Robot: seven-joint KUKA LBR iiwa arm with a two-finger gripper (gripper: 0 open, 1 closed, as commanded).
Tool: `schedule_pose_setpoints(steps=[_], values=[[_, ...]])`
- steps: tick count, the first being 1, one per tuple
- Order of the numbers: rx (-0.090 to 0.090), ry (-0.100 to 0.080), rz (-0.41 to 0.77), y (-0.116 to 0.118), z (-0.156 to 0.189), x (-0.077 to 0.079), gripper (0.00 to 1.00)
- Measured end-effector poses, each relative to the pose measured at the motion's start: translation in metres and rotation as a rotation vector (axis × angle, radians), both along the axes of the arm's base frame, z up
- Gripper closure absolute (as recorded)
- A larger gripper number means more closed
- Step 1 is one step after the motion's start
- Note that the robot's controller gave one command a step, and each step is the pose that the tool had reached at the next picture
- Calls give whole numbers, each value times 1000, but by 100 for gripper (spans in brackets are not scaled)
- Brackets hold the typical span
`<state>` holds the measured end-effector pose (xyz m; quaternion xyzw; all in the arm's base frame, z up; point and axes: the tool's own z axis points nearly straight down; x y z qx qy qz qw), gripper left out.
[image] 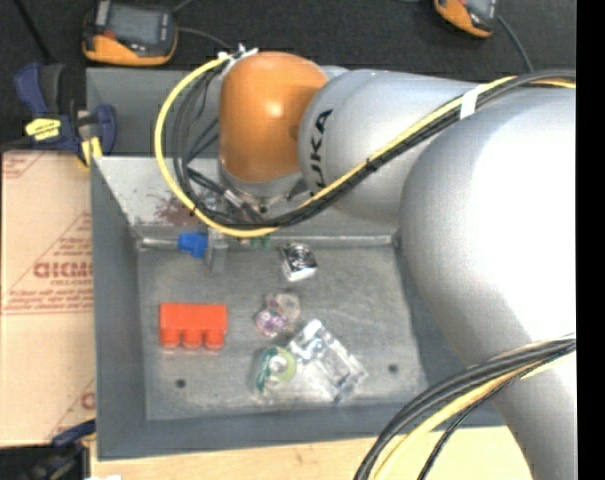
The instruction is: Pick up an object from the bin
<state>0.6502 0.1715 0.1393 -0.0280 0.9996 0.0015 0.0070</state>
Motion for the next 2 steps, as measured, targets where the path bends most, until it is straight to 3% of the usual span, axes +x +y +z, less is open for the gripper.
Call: schedule_pose_setpoints(steps=[1,2], values=[[0,2,9,14,78,-21,100],[-5,6,41,-32,70,8,100]])
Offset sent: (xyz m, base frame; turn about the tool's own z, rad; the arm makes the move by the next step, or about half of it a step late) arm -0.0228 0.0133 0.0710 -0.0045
